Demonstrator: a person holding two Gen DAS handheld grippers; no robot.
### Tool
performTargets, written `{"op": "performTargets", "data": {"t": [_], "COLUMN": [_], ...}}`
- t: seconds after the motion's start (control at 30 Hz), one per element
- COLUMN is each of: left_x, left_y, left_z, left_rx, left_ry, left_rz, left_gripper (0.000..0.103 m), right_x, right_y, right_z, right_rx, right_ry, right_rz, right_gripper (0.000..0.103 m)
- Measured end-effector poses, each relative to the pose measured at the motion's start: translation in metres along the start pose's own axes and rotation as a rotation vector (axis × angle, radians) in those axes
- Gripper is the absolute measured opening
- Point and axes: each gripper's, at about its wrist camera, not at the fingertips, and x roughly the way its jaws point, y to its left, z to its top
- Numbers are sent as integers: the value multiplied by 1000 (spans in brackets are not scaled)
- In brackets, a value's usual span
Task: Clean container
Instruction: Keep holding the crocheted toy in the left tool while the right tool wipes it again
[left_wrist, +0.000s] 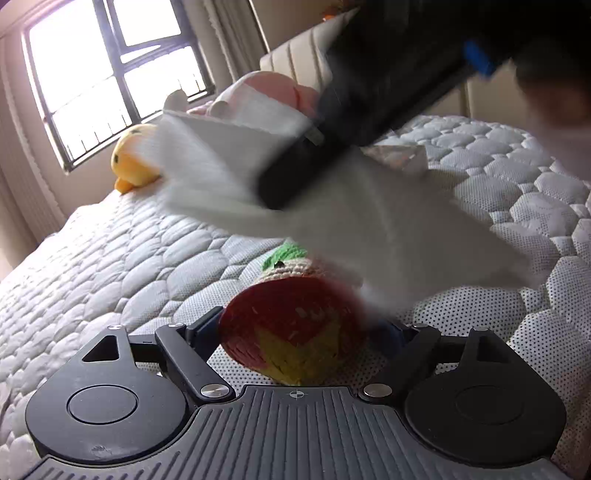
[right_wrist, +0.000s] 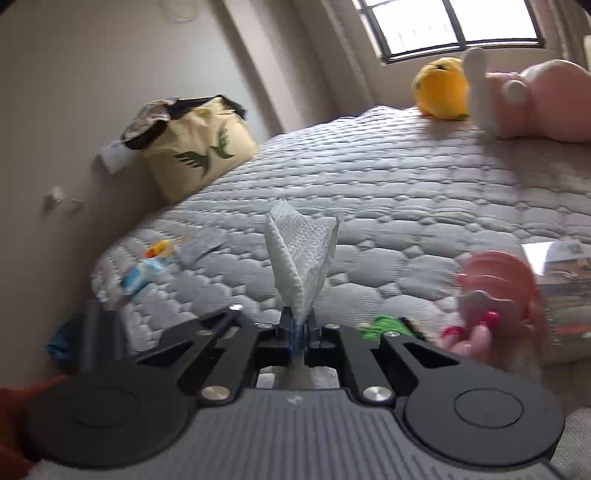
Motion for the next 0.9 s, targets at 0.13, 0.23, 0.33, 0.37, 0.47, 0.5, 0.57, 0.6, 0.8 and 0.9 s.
{"op": "performTargets", "data": {"t": [0.13, 0.23, 0.33, 0.37, 0.47, 0.5, 0.57, 0.6, 0.8, 0.9], "left_x": [0, -1, -1, -2, -4, -7, -6, -6, -1, -2], "left_y": [1, 1, 1, 2, 1, 2, 4, 1, -12, -17], "left_z": [1, 0, -2, -3, -3, -2, 1, 3, 12, 13], "left_rx": [-13, -9, -7, -7, -4, 0, 14, 25, 61, 69], "left_ry": [0, 2, 6, 6, 5, 3, -2, -3, 5, 9], "left_rz": [-5, -7, -15, -17, -28, -34, -39, -40, -34, -31], "left_gripper": [88, 88, 88, 88, 87, 87, 88, 89, 93, 93], "right_x": [9, 14, 10, 8, 6, 5, 5, 7, 37, 52], "right_y": [21, 7, -16, -21, -37, -41, -50, -50, -38, -40], "right_z": [-3, -7, -10, -11, -14, -13, -9, -5, 12, 5], "right_rx": [-83, -52, 7, 3, -27, -15, 39, 58, 86, 27], "right_ry": [47, 75, 84, 82, 74, 72, 52, 38, 14, 53], "right_rz": [13, -49, -107, -146, -289, -302, -269, -227, -58, -157], "right_gripper": [5, 6, 6, 6, 6, 6, 6, 6, 6, 6]}}
